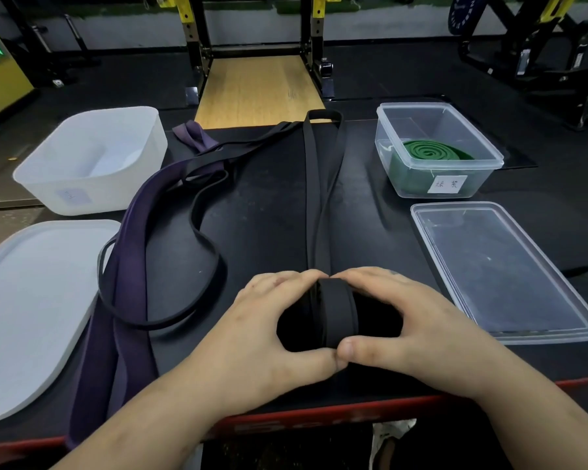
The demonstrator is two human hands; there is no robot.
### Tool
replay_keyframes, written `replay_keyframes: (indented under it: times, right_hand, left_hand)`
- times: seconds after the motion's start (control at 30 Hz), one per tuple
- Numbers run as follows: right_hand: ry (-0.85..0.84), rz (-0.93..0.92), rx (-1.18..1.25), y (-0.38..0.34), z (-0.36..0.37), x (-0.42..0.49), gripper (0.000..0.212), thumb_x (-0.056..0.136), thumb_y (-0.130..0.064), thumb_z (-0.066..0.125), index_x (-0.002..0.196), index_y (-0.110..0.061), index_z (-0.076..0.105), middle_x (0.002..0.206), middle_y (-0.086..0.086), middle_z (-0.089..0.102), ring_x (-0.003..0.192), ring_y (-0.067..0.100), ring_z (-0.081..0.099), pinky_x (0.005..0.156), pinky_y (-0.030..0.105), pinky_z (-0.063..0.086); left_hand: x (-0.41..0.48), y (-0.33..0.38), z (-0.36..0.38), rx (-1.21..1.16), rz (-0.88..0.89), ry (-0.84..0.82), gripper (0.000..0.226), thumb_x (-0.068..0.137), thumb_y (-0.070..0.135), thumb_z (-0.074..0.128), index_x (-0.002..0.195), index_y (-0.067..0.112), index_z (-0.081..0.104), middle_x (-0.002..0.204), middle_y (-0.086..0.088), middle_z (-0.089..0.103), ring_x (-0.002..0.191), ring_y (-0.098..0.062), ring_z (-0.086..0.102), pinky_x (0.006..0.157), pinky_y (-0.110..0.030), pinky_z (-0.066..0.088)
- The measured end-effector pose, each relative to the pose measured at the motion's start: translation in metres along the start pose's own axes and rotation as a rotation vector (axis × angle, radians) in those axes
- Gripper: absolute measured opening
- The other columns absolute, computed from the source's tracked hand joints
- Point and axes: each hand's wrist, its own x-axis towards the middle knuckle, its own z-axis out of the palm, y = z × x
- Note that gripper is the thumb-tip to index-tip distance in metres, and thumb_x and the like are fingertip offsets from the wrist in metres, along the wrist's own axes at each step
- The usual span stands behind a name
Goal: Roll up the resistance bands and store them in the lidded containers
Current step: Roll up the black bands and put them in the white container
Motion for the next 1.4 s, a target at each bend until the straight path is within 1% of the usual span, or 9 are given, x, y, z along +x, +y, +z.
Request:
replay_keyframes:
  times: [0.2, 0.33, 0.47, 0.53, 0.67, 0.87, 1.07, 1.27, 1.4]
  right_hand:
    - [-0.035, -0.016, 0.112, 0.0, 0.002, 0.005, 0.064, 0.077, -0.056, 0.08, 0.136, -0.044, 0.059, 0.137, -0.019, 0.059, 0.134, 0.005, 0.054, 0.112, 0.037, 0.044]
    - [-0.006, 0.012, 0.08, 0.0, 0.0, 0.008, 0.057, 0.079, -0.062, 0.072, 0.132, -0.047, 0.06, 0.132, -0.024, 0.06, 0.129, 0.0, 0.057, 0.109, 0.036, 0.046]
    - [0.014, -0.01, 0.074, -0.003, 0.002, 0.011, 0.046, 0.079, -0.061, 0.07, 0.124, -0.057, 0.06, 0.13, -0.026, 0.061, 0.128, 0.0, 0.056, 0.106, 0.032, 0.046]
    - [0.014, 0.0, 0.061, -0.001, 0.002, 0.011, 0.054, 0.079, -0.063, 0.07, 0.13, -0.054, 0.057, 0.132, -0.028, 0.059, 0.129, -0.004, 0.053, 0.106, 0.029, 0.045]
    - [-0.055, 0.039, 0.01, 0.0, -0.002, 0.009, 0.094, 0.071, -0.058, 0.086, 0.147, -0.064, 0.031, 0.142, -0.044, 0.044, 0.134, -0.022, 0.038, 0.11, 0.015, 0.035]
    - [-0.019, -0.023, -0.02, 0.001, -0.001, 0.019, 0.084, 0.077, -0.066, 0.079, 0.15, -0.055, 0.039, 0.148, -0.033, 0.049, 0.14, -0.012, 0.039, 0.119, 0.03, 0.036]
    - [0.015, -0.048, 0.049, 0.003, 0.001, 0.019, 0.072, 0.084, -0.063, 0.07, 0.149, -0.04, 0.049, 0.142, -0.018, 0.06, 0.137, 0.007, 0.052, 0.113, 0.04, 0.044]
    - [0.023, -0.016, 0.016, 0.006, 0.0, 0.014, 0.081, 0.075, -0.069, 0.077, 0.146, -0.062, 0.036, 0.14, -0.039, 0.049, 0.135, -0.016, 0.042, 0.109, 0.013, 0.039]
    - [-0.001, 0.004, 0.038, 0.004, 0.0, 0.014, 0.074, 0.083, -0.059, 0.077, 0.147, -0.057, 0.041, 0.141, -0.032, 0.056, 0.137, -0.009, 0.045, 0.116, 0.032, 0.039]
  left_hand:
    - [0.001, 0.0, -0.003, -0.025, -0.03, -0.013, 0.077, 0.063, 0.068, 0.076, 0.132, 0.063, 0.044, 0.126, 0.036, 0.047, 0.133, 0.009, 0.038, 0.108, -0.02, 0.036]
    - [0.001, 0.001, -0.004, -0.02, -0.048, -0.03, 0.073, 0.066, 0.067, 0.075, 0.122, 0.081, 0.029, 0.128, 0.042, 0.042, 0.131, 0.015, 0.034, 0.106, -0.016, 0.034]
    - [0.002, 0.001, -0.006, -0.04, -0.069, -0.043, 0.078, 0.066, 0.066, 0.077, 0.127, 0.078, 0.03, 0.129, 0.038, 0.044, 0.131, 0.013, 0.035, 0.108, -0.019, 0.035]
    - [0.006, 0.001, -0.007, -0.061, -0.07, -0.029, 0.072, 0.065, 0.066, 0.076, 0.127, 0.073, 0.039, 0.127, 0.034, 0.048, 0.129, 0.011, 0.039, 0.109, -0.021, 0.037]
    - [0.012, -0.007, -0.006, -0.043, -0.11, -0.006, 0.09, 0.063, 0.077, 0.066, 0.146, 0.053, 0.042, 0.132, 0.032, 0.048, 0.131, 0.013, 0.04, 0.114, -0.025, 0.037]
    - [0.013, -0.013, -0.013, -0.104, -0.099, -0.025, 0.085, 0.067, 0.081, 0.066, 0.142, 0.069, 0.03, 0.136, 0.032, 0.051, 0.134, 0.009, 0.041, 0.115, -0.032, 0.038]
    - [0.013, -0.006, -0.016, -0.061, -0.073, -0.061, 0.084, 0.065, 0.06, 0.086, 0.133, 0.073, 0.038, 0.129, 0.028, 0.055, 0.131, -0.001, 0.046, 0.111, -0.037, 0.041]
    - [0.015, -0.01, -0.009, -0.02, -0.076, -0.009, 0.081, 0.066, 0.068, 0.074, 0.139, 0.064, 0.039, 0.126, 0.027, 0.053, 0.129, -0.005, 0.047, 0.108, -0.033, 0.043]
    - [0.014, -0.011, -0.01, -0.013, -0.069, -0.044, 0.089, 0.069, 0.067, 0.076, 0.145, 0.063, 0.03, 0.135, 0.029, 0.049, 0.135, -0.005, 0.041, 0.112, -0.037, 0.041]
